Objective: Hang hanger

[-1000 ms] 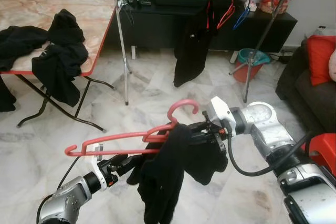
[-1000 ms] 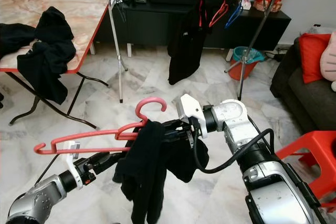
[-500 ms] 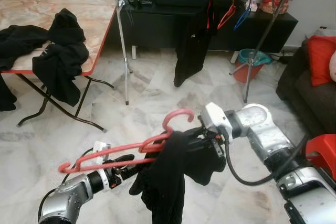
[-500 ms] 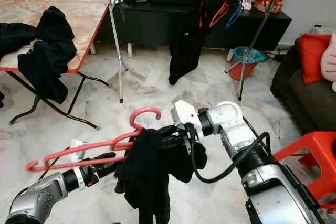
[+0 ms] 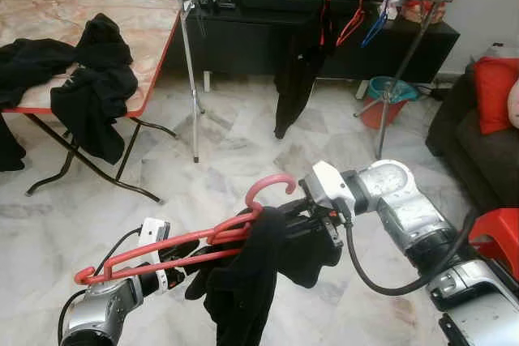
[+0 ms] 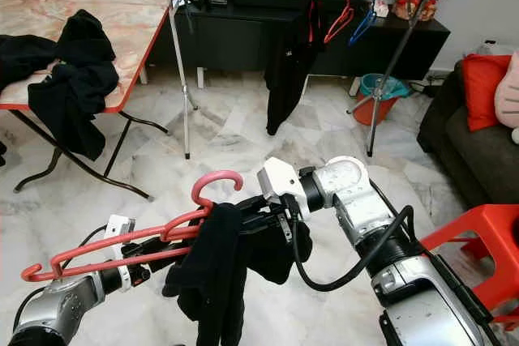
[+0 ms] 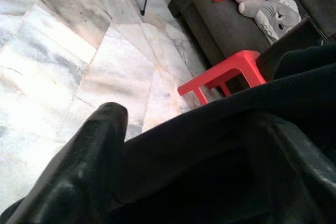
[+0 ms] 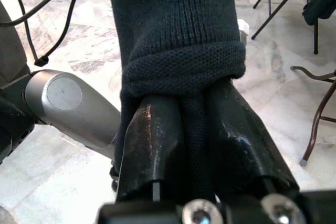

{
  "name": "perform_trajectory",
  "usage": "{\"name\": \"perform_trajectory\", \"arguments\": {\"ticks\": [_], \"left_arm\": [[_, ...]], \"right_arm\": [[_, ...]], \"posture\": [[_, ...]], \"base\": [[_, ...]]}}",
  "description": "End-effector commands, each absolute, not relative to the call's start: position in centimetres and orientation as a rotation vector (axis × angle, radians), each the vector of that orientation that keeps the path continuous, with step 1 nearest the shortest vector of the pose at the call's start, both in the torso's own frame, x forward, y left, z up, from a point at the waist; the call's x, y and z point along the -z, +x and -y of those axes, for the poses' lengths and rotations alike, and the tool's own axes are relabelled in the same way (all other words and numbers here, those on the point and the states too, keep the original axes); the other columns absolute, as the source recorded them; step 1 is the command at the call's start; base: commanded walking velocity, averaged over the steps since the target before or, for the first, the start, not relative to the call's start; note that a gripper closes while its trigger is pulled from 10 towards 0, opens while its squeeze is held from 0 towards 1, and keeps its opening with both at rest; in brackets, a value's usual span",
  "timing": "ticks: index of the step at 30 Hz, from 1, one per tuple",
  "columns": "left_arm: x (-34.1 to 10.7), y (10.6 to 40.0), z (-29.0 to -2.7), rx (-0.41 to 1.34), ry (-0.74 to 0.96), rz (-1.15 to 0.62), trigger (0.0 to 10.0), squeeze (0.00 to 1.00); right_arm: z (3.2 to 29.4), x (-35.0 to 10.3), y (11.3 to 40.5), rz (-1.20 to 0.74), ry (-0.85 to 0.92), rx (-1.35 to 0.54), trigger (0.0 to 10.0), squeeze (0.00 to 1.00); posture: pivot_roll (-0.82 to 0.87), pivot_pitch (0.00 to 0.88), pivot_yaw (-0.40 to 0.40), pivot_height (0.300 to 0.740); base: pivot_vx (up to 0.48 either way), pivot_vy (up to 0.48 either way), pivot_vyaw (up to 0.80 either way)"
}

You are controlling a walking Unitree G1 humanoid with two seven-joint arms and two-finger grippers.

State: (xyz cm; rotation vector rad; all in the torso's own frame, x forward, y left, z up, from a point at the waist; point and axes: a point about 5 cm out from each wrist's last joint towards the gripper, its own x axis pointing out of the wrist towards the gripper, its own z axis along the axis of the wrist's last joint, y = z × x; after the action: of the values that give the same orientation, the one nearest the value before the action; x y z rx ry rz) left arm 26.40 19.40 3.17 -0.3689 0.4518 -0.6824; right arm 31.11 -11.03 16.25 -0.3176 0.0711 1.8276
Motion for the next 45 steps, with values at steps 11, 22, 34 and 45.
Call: {"name": "perform_trajectory", "arguments": {"ticks": [11, 22, 34, 45], "left_arm": [[-3.0, 26.1, -19.4, 0.695, -0.381, -0.457, 0.0, 0.0], [-2.5, 26.2, -19.9, 0.635, -0.358, -0.471, 0.0, 0.0], [-1.3, 26.2, -21.8, 0.443, -0.302, -0.519, 0.0, 0.0], [-1.3, 25.0, -20.3, 0.643, -0.358, -0.524, 10.0, 0.1]], "right_arm": [[11.2, -16.5, 31.3, -0.068, -0.322, -1.828, 0.0, 0.0], [11.5, -16.1, 31.6, -0.094, -0.343, -1.791, 0.0, 0.0], [12.1, -15.8, 32.5, -0.115, -0.377, -1.692, 0.0, 0.0], [12.4, -15.3, 32.6, -0.135, -0.379, -1.685, 0.0, 0.0]], "posture": [[0.16, 0.0, -0.106, 0.732], [0.16, 0.0, -0.105, 0.732], [0.17, 0.0, -0.109, 0.732], [0.17, 0.0, -0.11, 0.732]], "base": [[0.0, 0.0, 0.0], [0.0, 0.0, 0.0], [0.0, 0.0, 0.0], [0.0, 0.0, 0.0]]}}
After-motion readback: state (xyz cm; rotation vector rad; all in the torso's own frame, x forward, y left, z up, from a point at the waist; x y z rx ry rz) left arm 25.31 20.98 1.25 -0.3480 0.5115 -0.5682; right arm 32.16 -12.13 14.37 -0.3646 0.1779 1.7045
